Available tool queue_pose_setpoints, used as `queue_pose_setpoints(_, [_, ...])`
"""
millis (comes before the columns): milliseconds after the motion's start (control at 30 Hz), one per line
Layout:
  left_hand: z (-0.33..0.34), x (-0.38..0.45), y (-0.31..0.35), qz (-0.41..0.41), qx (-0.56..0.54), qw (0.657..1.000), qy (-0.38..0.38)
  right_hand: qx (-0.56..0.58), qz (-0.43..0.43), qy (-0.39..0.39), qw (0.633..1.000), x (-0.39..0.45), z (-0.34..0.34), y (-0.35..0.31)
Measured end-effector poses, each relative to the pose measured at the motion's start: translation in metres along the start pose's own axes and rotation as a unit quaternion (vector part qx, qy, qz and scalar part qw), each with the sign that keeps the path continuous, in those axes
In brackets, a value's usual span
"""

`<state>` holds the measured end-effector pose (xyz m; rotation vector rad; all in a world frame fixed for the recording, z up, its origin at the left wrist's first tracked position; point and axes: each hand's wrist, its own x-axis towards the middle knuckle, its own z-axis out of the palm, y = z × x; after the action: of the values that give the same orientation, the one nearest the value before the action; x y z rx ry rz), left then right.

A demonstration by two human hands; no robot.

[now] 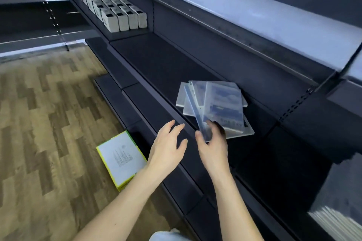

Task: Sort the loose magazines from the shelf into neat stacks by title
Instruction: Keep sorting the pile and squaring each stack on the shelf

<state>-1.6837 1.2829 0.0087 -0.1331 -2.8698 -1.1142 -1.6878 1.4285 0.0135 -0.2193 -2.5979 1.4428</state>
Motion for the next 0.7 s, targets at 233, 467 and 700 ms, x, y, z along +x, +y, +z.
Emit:
queue_pose_setpoints(233, [0.015,0.054,0.009,0.036,-0.007,0.999,-0.026,-0.042,-0.008,0.044,0.998,0.048,-0.002,0.021])
queue_pose_setpoints(467, [0.019,0.104,-0.003,0.079,-0.014,0.995,-0.058,-0.205,0.122,0.150,0.960,0.086,0.002,0.032])
queue_pose_setpoints(700, [0.007,0.148,-0.023,0.151,-0.001,0.981,-0.124,-0.181,0.272,0.145,0.934,0.103,0.012,0.025])
